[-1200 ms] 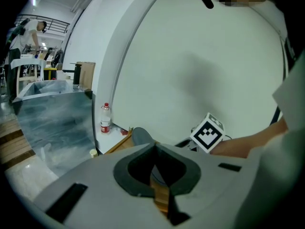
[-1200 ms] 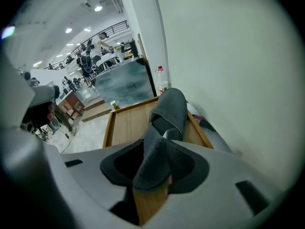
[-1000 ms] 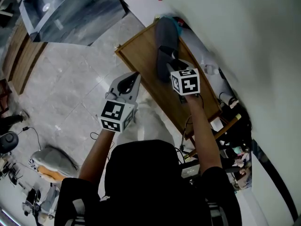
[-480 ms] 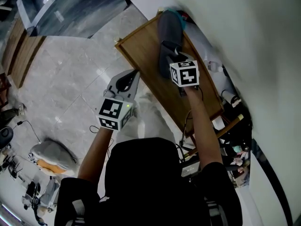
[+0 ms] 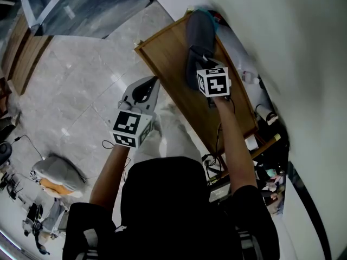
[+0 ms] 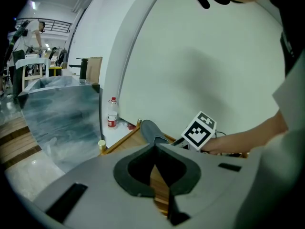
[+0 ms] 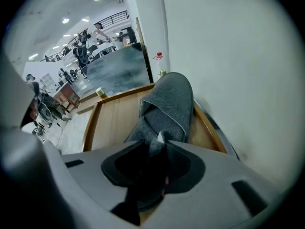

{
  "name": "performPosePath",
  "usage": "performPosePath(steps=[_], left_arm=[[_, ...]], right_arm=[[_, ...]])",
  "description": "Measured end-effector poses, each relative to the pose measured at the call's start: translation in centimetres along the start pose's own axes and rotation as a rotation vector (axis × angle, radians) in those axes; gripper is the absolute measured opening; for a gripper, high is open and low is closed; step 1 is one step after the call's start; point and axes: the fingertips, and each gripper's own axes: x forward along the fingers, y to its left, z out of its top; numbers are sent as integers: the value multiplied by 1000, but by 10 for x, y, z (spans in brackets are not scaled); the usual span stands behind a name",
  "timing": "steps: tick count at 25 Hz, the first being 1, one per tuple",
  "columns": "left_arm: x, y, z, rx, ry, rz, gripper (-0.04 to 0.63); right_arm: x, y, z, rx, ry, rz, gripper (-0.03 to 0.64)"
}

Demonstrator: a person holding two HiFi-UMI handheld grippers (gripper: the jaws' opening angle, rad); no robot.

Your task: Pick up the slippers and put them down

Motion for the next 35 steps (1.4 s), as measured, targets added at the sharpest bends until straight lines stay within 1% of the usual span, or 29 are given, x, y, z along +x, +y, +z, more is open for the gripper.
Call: performPosePath(steps=[4,8,12,15,20,25,29,33,35], left_arm=[[0,-2,-4,-27,20,-7,5],[1,-3,-3,-9,15,-5,5],[1,-5,-1,-29,0,-10,5],[0,-7,0,-47,-7,-19,5],[-13,-10,-8,-58,-5,-11,5],[-28,1,-13,-38,-28,8,5],[-40,-1,-14,-51,-30,-6,5],[-57,1,-22,-34,-42,4,5],[-69,0,-25,-37,-28,1,5]], right_arm=[[1,-1,-2,-6,-1,-12,72],[-1,-3,1,3,-23,-30,37],[-9,-7,1,36,-48,-31,23],[-15,-10,3,51,-75,-33,18],[-34,-6,7,54,-119,-38,17],[-48,9,9,32,-146,-43,15],[-59,22,10,18,-169,-53,15],[-72,34,6,12,-182,-62,15],[-80,43,5,9,-193,-63,15]])
